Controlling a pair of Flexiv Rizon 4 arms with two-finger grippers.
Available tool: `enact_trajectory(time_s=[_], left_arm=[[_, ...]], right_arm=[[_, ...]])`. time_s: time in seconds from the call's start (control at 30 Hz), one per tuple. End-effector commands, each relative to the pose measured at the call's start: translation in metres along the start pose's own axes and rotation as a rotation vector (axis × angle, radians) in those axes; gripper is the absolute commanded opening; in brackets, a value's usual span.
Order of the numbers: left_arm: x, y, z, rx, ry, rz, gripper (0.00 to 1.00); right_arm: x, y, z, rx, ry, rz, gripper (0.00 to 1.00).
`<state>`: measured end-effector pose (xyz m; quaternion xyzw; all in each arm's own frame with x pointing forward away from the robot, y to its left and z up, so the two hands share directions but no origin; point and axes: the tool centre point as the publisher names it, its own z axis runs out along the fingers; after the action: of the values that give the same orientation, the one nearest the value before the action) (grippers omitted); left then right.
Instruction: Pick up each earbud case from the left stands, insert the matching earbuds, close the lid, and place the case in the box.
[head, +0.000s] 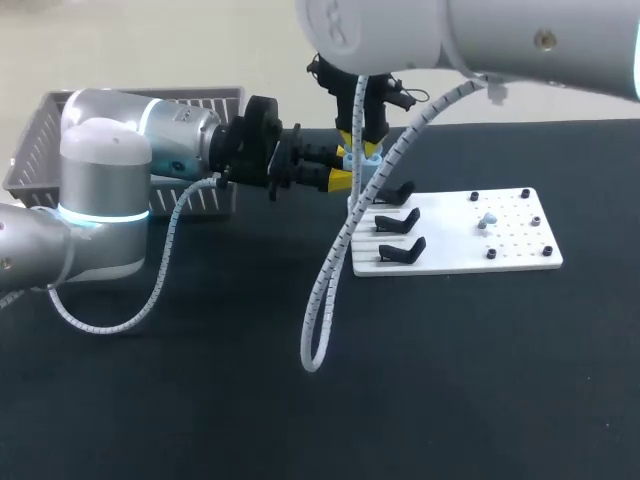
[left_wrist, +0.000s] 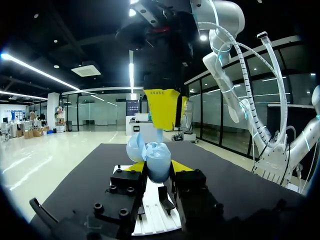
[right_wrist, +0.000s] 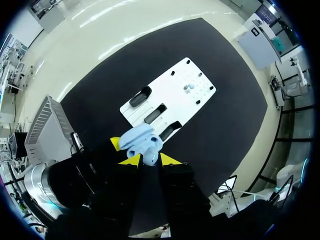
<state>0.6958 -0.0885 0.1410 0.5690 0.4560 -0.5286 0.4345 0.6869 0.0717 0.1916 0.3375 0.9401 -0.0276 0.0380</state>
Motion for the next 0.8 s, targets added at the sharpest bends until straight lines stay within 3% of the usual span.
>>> enact_trajectory(time_s=[0.03,0.8], left_arm=[[0.0004,0.0001,-0.0001,0.0,0.0,0.001,0.0],[0.0004,0.0001,-0.0001,0.0,0.0,0.001,0.0]], right_arm=[[0.002,-0.0061,0.002,-0.002,-0.007,0.008,0.0],[-0.0072,-0.0039,0.0075,-0.014,-0.013,0.018,0.0]])
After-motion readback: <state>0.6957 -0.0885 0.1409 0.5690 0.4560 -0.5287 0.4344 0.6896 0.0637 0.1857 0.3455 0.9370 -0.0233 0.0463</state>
